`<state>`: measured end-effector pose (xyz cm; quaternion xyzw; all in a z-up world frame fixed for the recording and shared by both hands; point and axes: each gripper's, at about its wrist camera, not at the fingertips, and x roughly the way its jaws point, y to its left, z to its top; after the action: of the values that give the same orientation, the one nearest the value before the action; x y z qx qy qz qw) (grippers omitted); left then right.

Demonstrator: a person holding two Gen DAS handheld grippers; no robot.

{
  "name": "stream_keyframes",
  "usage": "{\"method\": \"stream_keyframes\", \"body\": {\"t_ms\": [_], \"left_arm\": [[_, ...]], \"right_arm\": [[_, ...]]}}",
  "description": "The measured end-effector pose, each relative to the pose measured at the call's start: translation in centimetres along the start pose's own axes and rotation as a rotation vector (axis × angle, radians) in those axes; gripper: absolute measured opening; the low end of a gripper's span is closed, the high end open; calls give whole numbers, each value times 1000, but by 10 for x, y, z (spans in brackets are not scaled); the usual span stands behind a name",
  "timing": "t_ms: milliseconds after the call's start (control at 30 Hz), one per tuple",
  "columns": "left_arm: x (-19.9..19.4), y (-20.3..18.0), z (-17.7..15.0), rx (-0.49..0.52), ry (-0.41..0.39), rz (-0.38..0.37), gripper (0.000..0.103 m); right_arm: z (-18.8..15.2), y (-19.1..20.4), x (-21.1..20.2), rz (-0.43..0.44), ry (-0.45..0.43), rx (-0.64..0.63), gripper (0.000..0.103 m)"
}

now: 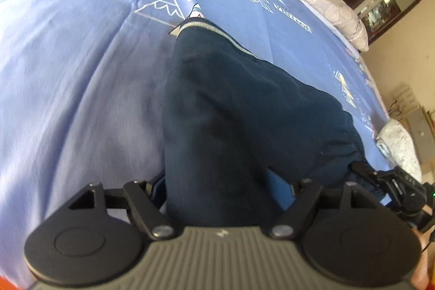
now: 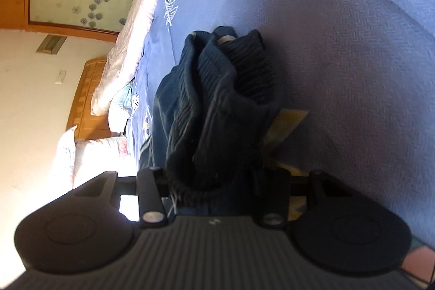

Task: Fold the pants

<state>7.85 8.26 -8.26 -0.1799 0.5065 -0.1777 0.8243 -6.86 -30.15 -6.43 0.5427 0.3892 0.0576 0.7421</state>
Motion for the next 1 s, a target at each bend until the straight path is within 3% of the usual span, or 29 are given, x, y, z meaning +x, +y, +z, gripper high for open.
{"method": "stream_keyframes", "body": {"t_ms": [200,267,367,467,533,600,733,867,1000], "left_arm": [[5,-1,-6,34,-21,-27,80],[1,-3,-14,56,-60,9,57],[-7,-1,-15,37,-82,-6,36],[-25,-16,-3,54,-114,-9,31],[-42,-32,10,86,-158,-55,30],[-60,-48,29,118,-203,-113,30],[-95,-74,78,183,-322,-147,30],[-128,-82,133,242,-521,-122,30],[-136,-60,190,215,-667,-94,30]], "right_arm": [[-2,6,-1,-15,2,-49,52],[0,8,0,-29,12,-62,49],[-3,17,1,-77,20,-130,39],[-9,35,1,-102,30,-190,33],[-9,60,-1,-105,35,-272,32],[-8,94,-2,-65,37,-354,32],[3,170,4,53,12,-509,31],[27,244,18,169,-87,-662,32],[66,294,58,309,-162,-675,32]]}}
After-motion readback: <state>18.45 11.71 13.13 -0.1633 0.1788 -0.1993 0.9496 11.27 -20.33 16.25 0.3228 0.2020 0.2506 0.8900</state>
